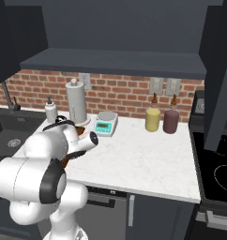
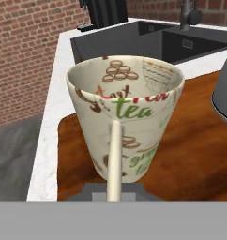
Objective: Pick the kettle from the counter and place it on the tray. Then pick the mug from the cabinet and place it on the tray. Then close the cabinet doors.
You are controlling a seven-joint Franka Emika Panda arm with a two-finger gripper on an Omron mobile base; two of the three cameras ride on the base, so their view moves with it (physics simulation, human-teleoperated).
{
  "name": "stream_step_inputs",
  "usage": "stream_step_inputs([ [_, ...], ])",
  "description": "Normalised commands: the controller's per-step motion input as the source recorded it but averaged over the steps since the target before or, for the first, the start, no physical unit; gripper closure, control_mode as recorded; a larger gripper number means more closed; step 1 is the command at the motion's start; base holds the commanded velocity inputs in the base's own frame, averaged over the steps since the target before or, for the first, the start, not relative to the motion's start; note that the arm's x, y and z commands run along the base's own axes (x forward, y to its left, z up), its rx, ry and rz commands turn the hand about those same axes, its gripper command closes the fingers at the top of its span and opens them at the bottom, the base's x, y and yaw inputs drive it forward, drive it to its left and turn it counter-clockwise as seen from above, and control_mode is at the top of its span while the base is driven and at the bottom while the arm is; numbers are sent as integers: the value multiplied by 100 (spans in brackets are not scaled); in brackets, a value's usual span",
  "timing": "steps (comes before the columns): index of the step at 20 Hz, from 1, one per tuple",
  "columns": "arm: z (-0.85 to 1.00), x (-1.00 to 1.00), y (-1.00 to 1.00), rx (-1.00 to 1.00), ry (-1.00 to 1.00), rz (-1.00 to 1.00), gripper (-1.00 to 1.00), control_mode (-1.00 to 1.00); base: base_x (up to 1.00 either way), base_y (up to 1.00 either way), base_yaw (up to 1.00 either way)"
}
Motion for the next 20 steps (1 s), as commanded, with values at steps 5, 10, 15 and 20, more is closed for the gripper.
stream_step_inputs([
  [5,-33,23,0,0,0,1,100,-100,0,0,0],
  [10,-23,24,0,0,0,0,100,-100,0,0,0],
  [15,-17,16,0,0,0,0,100,-100,0,0,0],
  [20,-1,-8,0,0,0,0,-100,-100,0,0,0],
])
